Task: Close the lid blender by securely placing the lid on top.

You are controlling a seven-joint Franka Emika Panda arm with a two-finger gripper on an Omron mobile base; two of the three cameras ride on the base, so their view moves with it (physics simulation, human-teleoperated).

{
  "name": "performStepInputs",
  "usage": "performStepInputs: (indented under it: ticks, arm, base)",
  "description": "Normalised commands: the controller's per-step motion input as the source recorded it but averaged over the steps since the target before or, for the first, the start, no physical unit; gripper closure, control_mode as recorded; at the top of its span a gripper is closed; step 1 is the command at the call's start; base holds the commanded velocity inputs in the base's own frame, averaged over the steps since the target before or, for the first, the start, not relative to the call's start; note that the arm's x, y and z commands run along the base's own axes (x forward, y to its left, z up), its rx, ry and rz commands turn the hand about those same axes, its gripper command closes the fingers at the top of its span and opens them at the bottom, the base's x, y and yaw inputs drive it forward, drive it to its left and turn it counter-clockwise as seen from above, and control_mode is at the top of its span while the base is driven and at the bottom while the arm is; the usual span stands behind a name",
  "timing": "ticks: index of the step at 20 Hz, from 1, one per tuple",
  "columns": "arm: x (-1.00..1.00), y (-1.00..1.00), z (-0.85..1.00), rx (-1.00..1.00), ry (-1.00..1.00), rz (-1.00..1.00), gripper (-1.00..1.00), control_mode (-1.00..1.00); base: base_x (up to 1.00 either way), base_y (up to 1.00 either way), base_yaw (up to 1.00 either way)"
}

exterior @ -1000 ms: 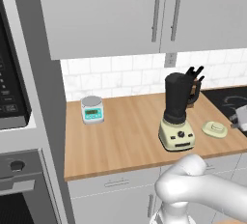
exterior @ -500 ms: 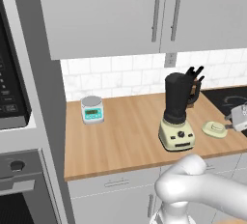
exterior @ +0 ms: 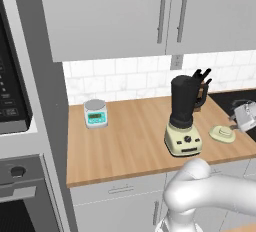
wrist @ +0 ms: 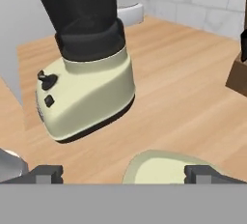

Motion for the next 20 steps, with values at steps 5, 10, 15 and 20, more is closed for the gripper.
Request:
performStepInputs:
  ticks: [5,10,15,20]
  arm:
    - [0.01,-0.12,-0.14,-0.22,0.05,0.01,-1.0,-1.0]
    - [0.0,0.0,-0.31,-0.31,0.01,0.0,-1.0,-1.0]
    - [0.0,0.09,-0.04,-0.24,0.02,0.0,-1.0,-1.0]
    - [0.0,0.08,-0.09,-0.24,0.07,-0.02,-1.0,-1.0]
  base:
    - [0.0,0.0,0.0]
    - [0.0,0.0,0.0]
    - [0.0,0.0,0.0]
    - [0.0,0.0,0.0]
